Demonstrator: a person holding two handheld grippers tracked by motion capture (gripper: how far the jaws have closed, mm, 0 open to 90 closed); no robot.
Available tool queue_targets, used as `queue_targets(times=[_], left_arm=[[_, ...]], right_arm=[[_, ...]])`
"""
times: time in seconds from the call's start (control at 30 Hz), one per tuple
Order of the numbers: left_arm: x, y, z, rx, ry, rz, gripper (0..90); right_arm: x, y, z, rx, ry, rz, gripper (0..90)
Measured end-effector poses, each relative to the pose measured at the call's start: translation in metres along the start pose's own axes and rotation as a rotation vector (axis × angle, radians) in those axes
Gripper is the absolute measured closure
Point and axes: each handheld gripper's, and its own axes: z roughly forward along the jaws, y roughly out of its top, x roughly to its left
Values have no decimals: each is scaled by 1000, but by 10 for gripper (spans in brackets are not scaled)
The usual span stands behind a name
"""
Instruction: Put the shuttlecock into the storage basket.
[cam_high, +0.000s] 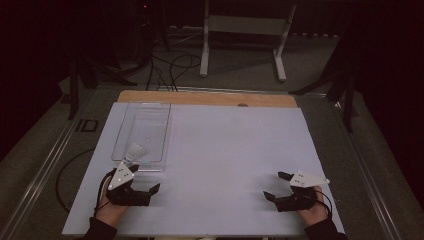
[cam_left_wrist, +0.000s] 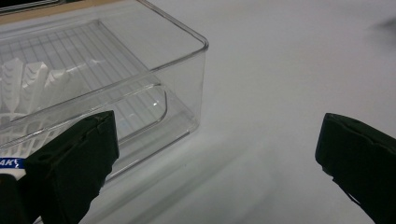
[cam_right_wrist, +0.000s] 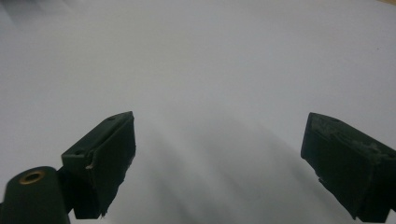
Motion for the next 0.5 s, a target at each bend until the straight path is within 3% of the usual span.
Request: queue_targets(times=[0.5], left_arm=[[-4,-2,4,3,-32,-8,0]], right_arm=[[1,1,2,4,5,-8,103]])
